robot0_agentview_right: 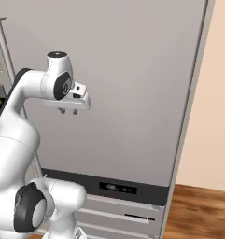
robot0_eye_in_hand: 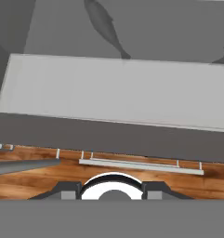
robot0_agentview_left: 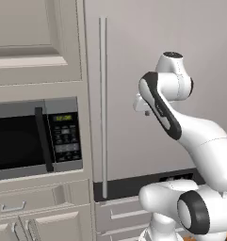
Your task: Gather the potato and corn from the fridge and place them on a tray on the dining counter. Then gather the fishs from the fridge and place them on the other tray.
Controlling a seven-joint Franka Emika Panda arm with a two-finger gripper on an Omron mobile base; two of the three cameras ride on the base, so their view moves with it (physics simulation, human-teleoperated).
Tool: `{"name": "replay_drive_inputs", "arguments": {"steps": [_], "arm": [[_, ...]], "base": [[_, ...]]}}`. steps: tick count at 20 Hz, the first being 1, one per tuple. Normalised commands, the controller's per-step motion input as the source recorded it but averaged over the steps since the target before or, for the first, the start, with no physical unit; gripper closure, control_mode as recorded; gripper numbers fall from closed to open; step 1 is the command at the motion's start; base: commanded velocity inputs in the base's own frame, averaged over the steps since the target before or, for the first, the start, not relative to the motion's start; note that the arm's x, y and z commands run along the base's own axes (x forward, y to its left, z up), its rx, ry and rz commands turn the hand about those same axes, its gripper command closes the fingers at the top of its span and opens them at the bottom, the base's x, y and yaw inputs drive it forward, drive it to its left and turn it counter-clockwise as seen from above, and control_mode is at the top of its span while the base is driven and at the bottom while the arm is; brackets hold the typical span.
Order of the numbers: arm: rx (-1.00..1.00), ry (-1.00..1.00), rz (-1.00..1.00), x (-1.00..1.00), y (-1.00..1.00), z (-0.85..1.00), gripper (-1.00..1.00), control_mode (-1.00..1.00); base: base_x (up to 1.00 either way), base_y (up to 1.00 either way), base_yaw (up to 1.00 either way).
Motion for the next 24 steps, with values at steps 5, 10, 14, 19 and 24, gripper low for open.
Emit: {"name": "replay_drive_inputs", "arguments": {"steps": [5, 10, 14, 19, 24], "arm": [[0.00, 0.00, 0.00, 0.00, 0.00, 0.00, -1.00, 1.00], [0.00, 0.00, 0.00, 0.00, 0.00, 0.00, -1.00, 1.00], [0.00, 0.00, 0.00, 0.00, 0.00, 0.00, -1.00, 1.00], [0.00, 0.00, 0.00, 0.00, 0.00, 0.00, -1.00, 1.00], [0.00, 0.00, 0.00, 0.00, 0.00, 0.00, -1.00, 1.00]], "base": [[-0.48, 0.29, -0.07], [-0.24, 0.92, -0.16], [-0.08, 0.58, -0.40], [-0.06, 0.68, -0.56], [-0.22, 0.34, -0.33]]}}
